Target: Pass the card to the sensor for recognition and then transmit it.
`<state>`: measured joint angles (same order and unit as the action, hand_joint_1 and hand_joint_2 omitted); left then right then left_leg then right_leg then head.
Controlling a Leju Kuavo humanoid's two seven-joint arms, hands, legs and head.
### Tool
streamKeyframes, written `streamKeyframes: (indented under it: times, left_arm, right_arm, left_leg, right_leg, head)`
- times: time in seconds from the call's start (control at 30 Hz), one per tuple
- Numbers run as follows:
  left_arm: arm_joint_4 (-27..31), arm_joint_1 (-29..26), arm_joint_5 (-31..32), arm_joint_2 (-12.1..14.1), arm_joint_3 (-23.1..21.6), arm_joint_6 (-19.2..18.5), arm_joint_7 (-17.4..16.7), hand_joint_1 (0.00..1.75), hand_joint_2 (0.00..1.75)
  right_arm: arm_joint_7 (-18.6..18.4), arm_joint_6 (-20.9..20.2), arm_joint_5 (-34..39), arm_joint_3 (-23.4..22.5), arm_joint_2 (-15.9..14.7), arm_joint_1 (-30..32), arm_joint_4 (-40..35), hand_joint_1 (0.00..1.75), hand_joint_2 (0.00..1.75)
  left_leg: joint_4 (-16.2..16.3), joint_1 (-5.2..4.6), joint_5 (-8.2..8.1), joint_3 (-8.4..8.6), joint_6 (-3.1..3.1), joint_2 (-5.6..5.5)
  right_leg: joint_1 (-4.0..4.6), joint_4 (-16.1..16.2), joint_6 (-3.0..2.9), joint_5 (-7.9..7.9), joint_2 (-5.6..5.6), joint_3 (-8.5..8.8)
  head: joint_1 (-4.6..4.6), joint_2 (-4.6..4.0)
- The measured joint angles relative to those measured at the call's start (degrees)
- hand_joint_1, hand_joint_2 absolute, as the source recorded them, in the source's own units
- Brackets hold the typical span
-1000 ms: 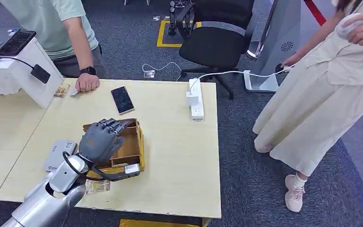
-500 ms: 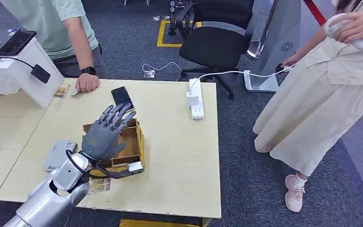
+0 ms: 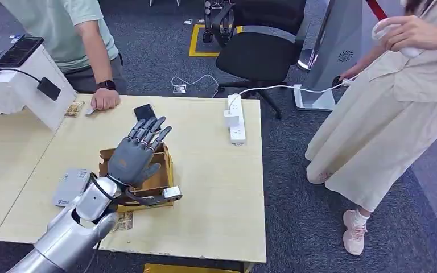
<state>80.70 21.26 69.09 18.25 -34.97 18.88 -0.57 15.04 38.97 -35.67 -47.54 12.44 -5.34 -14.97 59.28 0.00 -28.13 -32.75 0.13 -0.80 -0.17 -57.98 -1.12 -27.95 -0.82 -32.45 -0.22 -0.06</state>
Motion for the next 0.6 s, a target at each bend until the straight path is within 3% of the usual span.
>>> streamKeyframes:
  times: [0.27,0.6]
  left_arm:
    - [-4.9,3.1,0.0,-3.0,-1.6,-0.2,0.0,0.00,1.75]
    - [-9.9,6.1,0.1,-4.6,-2.8,-0.4,0.0,0.00,1.75]
  right_arm:
    - [-0.3,0.0,-0.6,0.0,0.0,-0.3,0.2,0.00,0.00]
    - [-0.5,0.0,-0.9,0.2,0.0,-0.3,0.2,0.00,0.00]
  left_leg:
    - [0.0,0.00,0.00,0.00,0.00,0.01]
    - [0.0,0.00,0.00,0.00,0.00,0.01]
  right_leg:
    - [0.00,0.0,-0.01,0.02,-0.01,0.01]
    - [0.00,0.0,-0.01,0.02,-0.01,0.01]
  head:
    - [0.00,0.02]
    - [0.00,0.02]
